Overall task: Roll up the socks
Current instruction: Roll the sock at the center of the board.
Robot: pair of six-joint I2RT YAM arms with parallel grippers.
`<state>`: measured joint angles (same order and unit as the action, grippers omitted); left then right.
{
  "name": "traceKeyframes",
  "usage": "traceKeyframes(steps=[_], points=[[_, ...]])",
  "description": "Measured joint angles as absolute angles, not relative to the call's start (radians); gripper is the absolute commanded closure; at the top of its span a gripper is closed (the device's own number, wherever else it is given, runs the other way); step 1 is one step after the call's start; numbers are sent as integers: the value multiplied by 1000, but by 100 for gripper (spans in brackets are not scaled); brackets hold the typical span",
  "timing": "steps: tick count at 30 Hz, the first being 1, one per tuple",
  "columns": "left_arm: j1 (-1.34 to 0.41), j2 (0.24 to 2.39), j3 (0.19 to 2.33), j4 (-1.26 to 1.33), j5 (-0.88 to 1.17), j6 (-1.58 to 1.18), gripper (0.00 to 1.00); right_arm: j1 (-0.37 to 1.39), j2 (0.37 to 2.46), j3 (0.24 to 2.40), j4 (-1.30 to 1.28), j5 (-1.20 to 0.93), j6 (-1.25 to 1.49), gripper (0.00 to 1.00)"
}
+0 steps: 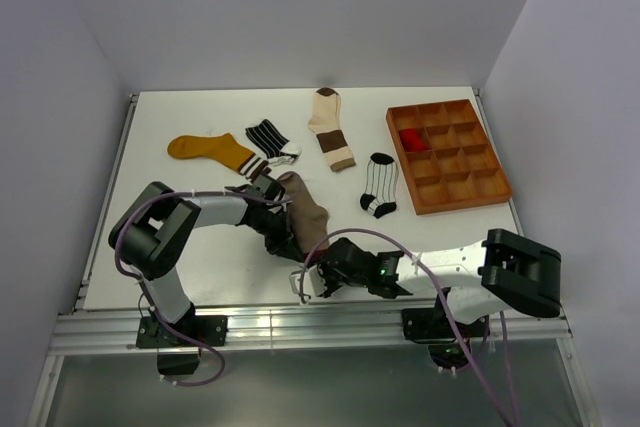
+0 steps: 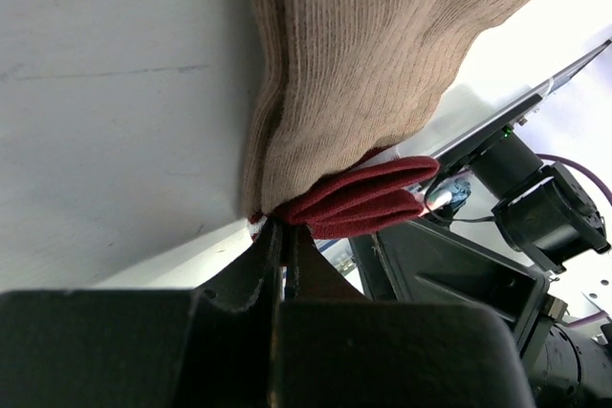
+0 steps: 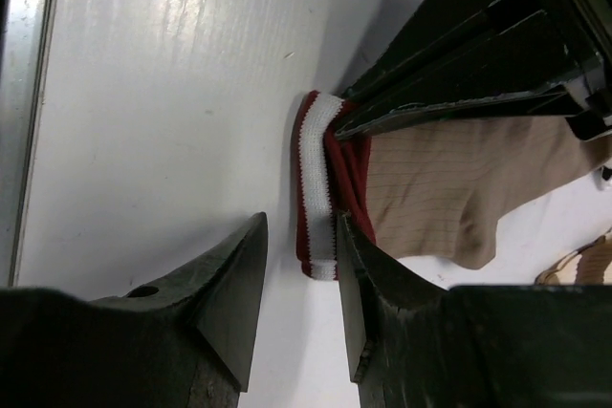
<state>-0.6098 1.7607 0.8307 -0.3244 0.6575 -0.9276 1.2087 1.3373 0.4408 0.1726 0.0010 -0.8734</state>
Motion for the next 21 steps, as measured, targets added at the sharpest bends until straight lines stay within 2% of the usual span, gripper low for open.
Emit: traceKeyframes(steps=[11, 14, 15, 21], points=[[-609, 1761, 831, -331, 664, -898, 92, 1201, 1451, 504, 199, 31, -908, 58], [-608, 1762, 831, -334, 667, -891, 89, 1187, 1485, 527, 208, 34, -912, 69], [-607, 1762, 831, -334, 668, -886, 89, 1180, 1496, 535, 209, 34, -913, 77], [-592, 1758, 830, -334, 667, -881, 76, 1136, 1512, 603, 121, -15, -887, 90]])
